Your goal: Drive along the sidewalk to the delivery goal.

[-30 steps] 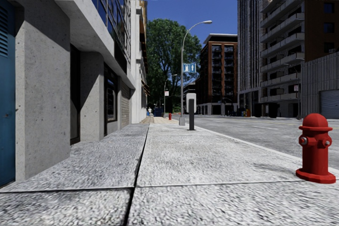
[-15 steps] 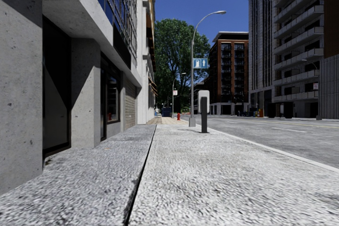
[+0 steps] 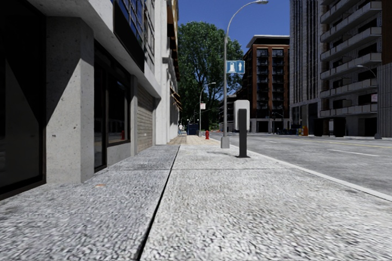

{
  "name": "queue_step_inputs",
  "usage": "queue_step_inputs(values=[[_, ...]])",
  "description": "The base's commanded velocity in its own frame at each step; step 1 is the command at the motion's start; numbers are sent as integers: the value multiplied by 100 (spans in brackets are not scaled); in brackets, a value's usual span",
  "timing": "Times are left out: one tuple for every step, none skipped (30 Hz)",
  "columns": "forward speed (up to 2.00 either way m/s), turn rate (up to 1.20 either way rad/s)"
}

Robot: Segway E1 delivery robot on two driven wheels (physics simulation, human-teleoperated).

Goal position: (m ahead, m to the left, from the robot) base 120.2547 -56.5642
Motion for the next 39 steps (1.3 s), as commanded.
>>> queue_step_inputs(values=[[200, 0], [200, 0], [200, 0], [200, 0], [200, 0], [200, 1], [200, 6], [200, 6], [200, 9], [200, 12], [200, 12], [200, 12], [200, 14], [200, 14], [200, 14], [200, 16], [200, 17], [200, 18], [200, 18], [200, 20], [200, 21], [200, 21], [200, 23], [200, 24], [200, 24], [200, 24], [200, 24], [200, 24], [200, 23], [200, 23], [200, 16], [200, 15], [200, 0], [200, 0], [200, 0], [200, 0], [200, 0], [200, 0], [200, 0]])
